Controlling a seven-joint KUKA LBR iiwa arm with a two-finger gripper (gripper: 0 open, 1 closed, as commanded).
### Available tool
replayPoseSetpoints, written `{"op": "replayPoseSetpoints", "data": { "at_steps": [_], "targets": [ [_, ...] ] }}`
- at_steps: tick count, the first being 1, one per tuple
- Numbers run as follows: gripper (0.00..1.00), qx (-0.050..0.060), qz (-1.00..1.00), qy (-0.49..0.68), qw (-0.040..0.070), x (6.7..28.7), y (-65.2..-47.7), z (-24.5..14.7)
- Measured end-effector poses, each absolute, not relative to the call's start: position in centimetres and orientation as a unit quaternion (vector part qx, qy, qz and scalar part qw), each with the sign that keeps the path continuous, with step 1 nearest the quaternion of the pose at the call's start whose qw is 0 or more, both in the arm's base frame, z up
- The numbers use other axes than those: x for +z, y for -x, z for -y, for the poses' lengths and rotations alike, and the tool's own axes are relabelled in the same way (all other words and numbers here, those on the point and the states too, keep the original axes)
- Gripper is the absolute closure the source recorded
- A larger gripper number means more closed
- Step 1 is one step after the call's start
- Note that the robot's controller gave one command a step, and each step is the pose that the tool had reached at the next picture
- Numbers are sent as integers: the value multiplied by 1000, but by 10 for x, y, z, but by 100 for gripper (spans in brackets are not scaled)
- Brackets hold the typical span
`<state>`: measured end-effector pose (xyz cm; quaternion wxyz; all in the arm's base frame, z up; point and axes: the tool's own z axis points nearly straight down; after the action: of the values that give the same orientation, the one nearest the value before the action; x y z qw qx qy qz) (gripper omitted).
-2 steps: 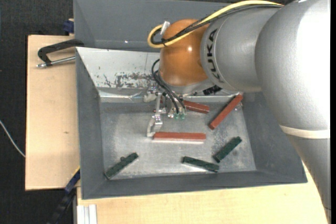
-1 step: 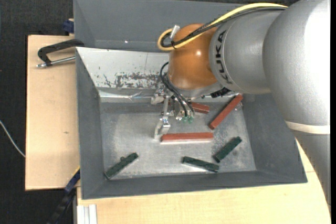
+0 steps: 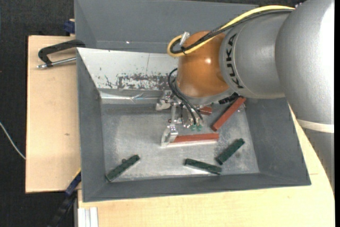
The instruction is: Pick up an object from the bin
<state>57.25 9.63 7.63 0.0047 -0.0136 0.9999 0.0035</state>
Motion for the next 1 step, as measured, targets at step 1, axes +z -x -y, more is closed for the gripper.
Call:
{"op": "replayPoseSetpoints", "data": {
  "at_steps": [1],
  "targets": [
    [0,1,-999,49,2,81,-570,-54]
  ]
}}
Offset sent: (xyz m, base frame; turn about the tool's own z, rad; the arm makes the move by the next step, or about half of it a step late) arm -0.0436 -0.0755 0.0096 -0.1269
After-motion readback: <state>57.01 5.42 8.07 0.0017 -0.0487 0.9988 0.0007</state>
